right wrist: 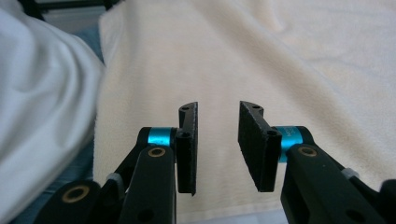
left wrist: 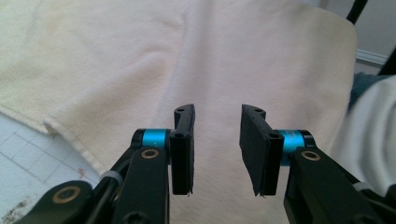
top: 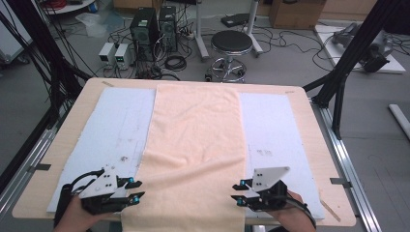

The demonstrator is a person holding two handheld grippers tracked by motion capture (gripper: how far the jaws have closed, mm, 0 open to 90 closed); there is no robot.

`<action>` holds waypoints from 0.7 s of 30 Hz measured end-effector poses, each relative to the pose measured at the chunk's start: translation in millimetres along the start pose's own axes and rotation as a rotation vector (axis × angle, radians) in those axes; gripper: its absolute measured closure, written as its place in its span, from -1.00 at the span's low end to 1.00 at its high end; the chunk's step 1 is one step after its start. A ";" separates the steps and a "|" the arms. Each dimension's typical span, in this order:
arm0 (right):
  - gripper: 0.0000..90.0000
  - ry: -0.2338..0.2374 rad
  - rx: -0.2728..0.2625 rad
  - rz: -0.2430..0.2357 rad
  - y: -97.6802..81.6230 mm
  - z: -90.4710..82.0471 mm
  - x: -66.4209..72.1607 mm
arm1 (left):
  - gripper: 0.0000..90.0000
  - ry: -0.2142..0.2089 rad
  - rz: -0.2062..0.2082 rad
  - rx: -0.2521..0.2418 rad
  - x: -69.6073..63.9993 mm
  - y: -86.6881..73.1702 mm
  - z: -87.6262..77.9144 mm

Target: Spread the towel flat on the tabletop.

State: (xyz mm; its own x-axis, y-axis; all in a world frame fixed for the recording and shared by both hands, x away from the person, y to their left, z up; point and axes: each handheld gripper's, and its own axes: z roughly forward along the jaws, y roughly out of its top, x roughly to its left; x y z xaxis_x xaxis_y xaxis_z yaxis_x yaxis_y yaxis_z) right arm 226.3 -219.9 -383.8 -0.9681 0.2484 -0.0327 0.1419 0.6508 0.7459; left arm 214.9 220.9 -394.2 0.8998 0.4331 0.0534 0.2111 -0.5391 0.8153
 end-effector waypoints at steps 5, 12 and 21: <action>0.41 0.012 0.057 0.021 -12.6 36.5 -26.0 | 0.41 0.009 -0.047 0.078 24.9 -13.2 33.2; 0.91 0.065 0.109 0.014 -21.5 51.8 -30.6 | 0.83 -0.027 -0.045 0.148 22.6 -18.6 46.2; 0.89 0.089 0.114 -0.019 -21.4 37.8 -17.7 | 0.73 -0.063 -0.063 0.154 1.9 -19.9 26.1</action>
State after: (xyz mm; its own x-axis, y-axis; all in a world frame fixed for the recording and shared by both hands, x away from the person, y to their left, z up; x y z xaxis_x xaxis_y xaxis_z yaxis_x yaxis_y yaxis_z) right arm 248.2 -211.1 -424.4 -0.9846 0.1740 0.0165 0.1408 0.7335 0.6650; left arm 222.3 213.6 -425.3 0.9041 0.4258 -0.0348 0.3191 -0.6188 0.7178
